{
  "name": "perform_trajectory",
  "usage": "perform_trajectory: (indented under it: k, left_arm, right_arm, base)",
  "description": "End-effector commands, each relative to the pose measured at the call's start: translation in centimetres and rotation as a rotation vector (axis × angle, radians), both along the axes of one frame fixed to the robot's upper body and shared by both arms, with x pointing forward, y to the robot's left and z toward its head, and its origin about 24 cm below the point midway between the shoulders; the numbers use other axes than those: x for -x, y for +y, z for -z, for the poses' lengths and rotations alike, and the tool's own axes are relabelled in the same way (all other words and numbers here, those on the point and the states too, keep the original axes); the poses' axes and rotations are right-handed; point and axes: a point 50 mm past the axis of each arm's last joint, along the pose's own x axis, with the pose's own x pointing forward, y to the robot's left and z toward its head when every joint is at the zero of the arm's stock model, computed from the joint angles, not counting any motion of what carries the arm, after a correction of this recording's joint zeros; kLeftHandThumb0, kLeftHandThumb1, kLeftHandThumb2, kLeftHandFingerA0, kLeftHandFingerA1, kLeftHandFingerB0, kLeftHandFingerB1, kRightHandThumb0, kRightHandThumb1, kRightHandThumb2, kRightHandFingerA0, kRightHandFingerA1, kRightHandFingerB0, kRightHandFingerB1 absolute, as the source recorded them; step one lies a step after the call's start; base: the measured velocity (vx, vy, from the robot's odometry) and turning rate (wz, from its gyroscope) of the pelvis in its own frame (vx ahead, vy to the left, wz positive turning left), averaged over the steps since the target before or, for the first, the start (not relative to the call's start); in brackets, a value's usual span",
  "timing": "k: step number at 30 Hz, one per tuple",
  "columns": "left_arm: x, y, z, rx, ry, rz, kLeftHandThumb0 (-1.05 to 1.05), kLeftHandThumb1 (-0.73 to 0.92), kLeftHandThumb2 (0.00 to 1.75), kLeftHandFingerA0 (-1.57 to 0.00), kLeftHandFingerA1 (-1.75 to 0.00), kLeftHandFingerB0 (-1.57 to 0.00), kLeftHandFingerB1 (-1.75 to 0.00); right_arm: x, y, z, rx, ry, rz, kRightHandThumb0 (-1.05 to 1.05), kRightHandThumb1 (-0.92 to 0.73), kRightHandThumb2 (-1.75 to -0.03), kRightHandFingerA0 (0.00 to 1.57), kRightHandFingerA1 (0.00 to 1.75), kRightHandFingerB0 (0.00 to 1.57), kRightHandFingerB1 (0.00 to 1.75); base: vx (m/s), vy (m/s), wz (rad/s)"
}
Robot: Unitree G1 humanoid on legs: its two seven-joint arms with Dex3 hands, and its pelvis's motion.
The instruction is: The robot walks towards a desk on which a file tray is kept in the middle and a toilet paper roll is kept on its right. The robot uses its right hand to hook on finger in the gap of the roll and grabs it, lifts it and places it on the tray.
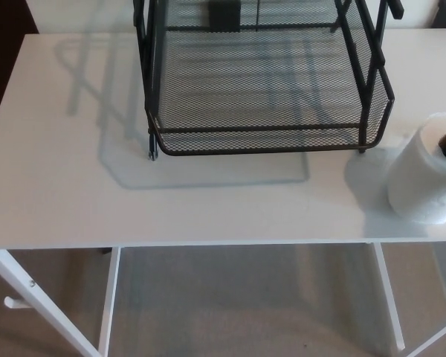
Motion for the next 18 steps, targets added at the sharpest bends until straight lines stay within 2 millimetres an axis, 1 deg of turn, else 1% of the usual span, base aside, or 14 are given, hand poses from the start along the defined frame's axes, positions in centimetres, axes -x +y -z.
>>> perform_trajectory:
  k: [1, 2, 3, 4, 5, 6, 7, 8, 10, 11, 12, 16, 17, 18]
  left_arm:
    - [-0.3, 0.0, -0.2, -0.010, -0.002, 0.032, -1.05, 0.63, 1.16, -0.39, -0.83, -0.08, -0.65]
    - [-0.3, 0.0, -0.1, 0.001, -0.009, 0.023, -1.05, 0.89, 0.69, -0.38, -0.94, -0.05, -0.75]
    - [-0.2, 0.0, -0.1, -0.008, -0.003, 0.034, -1.05, 0.64, 1.13, -0.42, -0.85, -0.12, -0.67]
    - [-0.2, 0.0, -0.1, -0.007, -0.004, 0.032, -1.05, 0.89, 0.70, -0.38, -0.95, -0.04, -0.78]
    - [-0.2, 0.0, -0.1, -0.006, -0.005, 0.031, -1.05, 0.89, 0.70, -0.38, -0.95, -0.04, -0.78]
    - [-0.2, 0.0, -0.1, -0.008, 0.002, 0.038, -1.05, 0.64, 1.13, -0.40, -0.83, -0.09, -0.68]
    - [-0.2, 0.0, -0.1, -0.008, 0.005, 0.040, -1.05, 0.64, 1.13, -0.40, -0.83, -0.09, -0.68]
    - [-0.2, -0.1, -0.1, -0.009, 0.004, 0.041, -1.05, 0.64, 1.14, -0.40, -0.84, -0.10, -0.69]
    - [-0.2, -0.2, 0.0, -0.010, 0.003, 0.045, -1.05, 0.64, 1.14, -0.40, -0.84, -0.10, -0.69]
    - [-0.2, -0.2, 0.0, -0.001, -0.002, 0.035, -1.05, 0.64, 1.13, -0.40, -0.84, -0.10, -0.69]
    - [-0.2, -0.2, 0.0, -0.015, 0.003, 0.043, -1.05, 0.64, 1.13, -0.42, -0.84, -0.11, -0.69]
    - [-0.2, -0.1, 0.0, -0.015, 0.004, 0.041, -1.05, 0.64, 1.14, -0.41, -0.84, -0.10, -0.68]
    - [-0.2, -0.1, 0.0, -0.020, 0.007, 0.046, -1.05, 0.92, 0.73, -0.41, -0.94, -0.10, -0.77]
    - [-0.2, -0.1, 0.0, -0.024, 0.012, 0.054, -1.05, 0.92, 0.73, -0.41, -0.94, -0.10, -0.77]
  right_arm:
    - [-0.2, 1.0, 1.1, 0.089, -0.120, -0.077, -0.51, -0.56, -0.60, 0.83, 1.46, 0.48, 0.39]
    - [-0.1, 1.2, 1.6, 0.094, -0.139, -0.088, -0.50, -0.56, -0.61, 0.80, 1.54, 0.51, 0.41]
    - [0.0, 1.3, 2.0, 0.132, -0.151, -0.100, -0.48, -0.57, -0.61, 0.77, 1.57, 0.53, 0.40]
    - [0.1, 1.4, 2.3, 0.125, -0.151, -0.105, -0.42, -0.57, -0.61, 0.76, 1.56, 0.53, 0.41]
    - [0.1, 1.4, 2.3, 0.125, -0.152, -0.106, -0.42, -0.57, -0.61, 0.76, 1.56, 0.53, 0.41]
    - [0.3, 1.6, 2.9, 0.126, -0.179, -0.116, -0.30, -0.59, -0.57, 0.82, 1.49, 0.61, 0.41]
    - [0.4, 1.7, 3.1, 0.127, -0.191, -0.121, -0.30, -0.59, -0.57, 0.82, 1.49, 0.61, 0.41]
    - [0.5, 1.8, 3.5, 0.127, -0.210, -0.133, -0.26, -0.61, -0.58, 0.85, 1.54, 0.86, 0.49]
    - [0.8, 2.0, 4.1, 0.127, -0.238, -0.151, -0.26, -0.61, -0.58, 0.85, 1.54, 0.86, 0.49]
    - [1.0, 2.2, 4.6, 0.131, -0.267, -0.164, -0.32, -0.57, -0.60, 0.84, 1.62, 0.95, 0.54]
    - [1.1, 2.3, 4.7, 0.122, -0.284, -0.170, -0.32, -0.58, -0.57, 0.88, 1.62, 0.97, 0.55]
    - [1.5, 2.1, 4.8, 0.091, -0.331, -0.188, -0.34, -0.57, -0.57, 0.87, 1.66, 0.94, 0.60]
    - [1.5, 2.0, 4.6, 0.081, -0.330, -0.181, -0.33, -0.59, -0.57, 0.87, 1.63, 0.93, 0.60]
    - [1.5, 1.8, 4.5, 0.074, -0.327, -0.172, -0.33, -0.59, -0.57, 0.87, 1.63, 0.93, 0.60]
  base:
    - [0.00, 0.000, 0.00]
    - [0.00, 0.000, 0.00]
    - [0.00, 0.000, 0.00]
    - [0.00, 0.000, 0.00]
    - [0.00, 0.000, 0.00]
    - [0.00, 0.000, 0.00]
    - [0.00, 0.000, 0.00]
    - [0.00, 0.000, 0.00]
    - [0.00, 0.000, 0.00]
    - [0.00, 0.000, 0.00]
    - [0.00, 0.000, 0.00]
    - [0.00, 0.000, 0.00]
    - [0.00, 0.000, 0.00]
    - [0.00, 0.000, 0.00]
